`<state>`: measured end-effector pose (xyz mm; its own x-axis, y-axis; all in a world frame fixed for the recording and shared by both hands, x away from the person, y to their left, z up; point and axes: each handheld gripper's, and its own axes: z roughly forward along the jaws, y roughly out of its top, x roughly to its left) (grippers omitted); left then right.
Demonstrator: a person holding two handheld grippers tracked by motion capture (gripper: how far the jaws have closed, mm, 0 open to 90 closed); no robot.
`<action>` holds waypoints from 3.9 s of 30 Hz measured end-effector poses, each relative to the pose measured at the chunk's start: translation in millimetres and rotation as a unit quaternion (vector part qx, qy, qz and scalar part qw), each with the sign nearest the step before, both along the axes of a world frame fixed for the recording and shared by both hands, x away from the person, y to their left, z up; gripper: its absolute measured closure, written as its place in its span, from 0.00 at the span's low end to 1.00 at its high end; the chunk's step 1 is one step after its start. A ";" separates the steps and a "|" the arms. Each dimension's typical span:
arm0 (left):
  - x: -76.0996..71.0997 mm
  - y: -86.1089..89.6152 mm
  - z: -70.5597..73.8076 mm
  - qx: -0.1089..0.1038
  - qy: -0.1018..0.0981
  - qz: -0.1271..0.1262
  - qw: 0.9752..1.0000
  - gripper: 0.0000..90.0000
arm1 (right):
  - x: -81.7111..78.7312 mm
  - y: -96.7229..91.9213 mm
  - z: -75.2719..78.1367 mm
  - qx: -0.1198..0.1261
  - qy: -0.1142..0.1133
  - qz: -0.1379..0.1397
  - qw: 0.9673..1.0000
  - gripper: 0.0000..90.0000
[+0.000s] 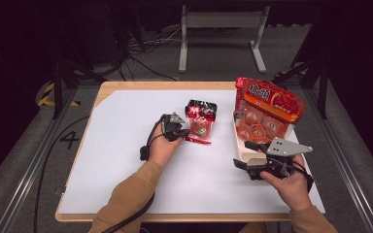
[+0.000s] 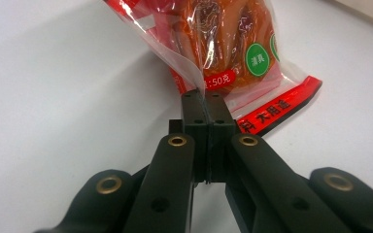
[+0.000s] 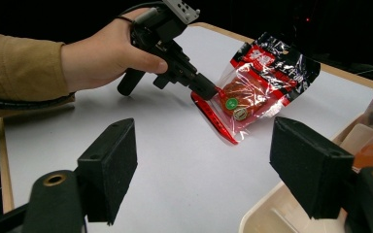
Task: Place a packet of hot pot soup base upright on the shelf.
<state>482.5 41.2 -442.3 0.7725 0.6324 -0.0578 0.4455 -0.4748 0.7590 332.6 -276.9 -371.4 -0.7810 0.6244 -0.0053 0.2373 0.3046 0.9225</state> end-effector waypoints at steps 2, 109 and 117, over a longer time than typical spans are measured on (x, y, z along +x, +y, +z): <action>-4.0 1.1 4.2 0.002 -0.009 -0.005 1.000 1.00 | 0.5 0.4 0.1 0.000 0.001 -0.001 1.000 0.29; -119.6 53.7 40.0 -0.064 -0.060 -0.044 0.995 0.24 | 38.5 -9.6 90.7 0.000 0.003 0.115 0.993 1.00; -119.3 80.4 33.3 -0.049 -0.049 -0.012 0.997 0.22 | 39.4 -28.0 99.7 -0.024 -0.013 0.109 0.994 1.00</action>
<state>363.2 121.6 -409.0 0.7928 0.6081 -0.0417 0.3555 -0.4058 0.8420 372.0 -304.9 -271.8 -0.8971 0.4386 -0.0532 0.1363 0.3893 0.9110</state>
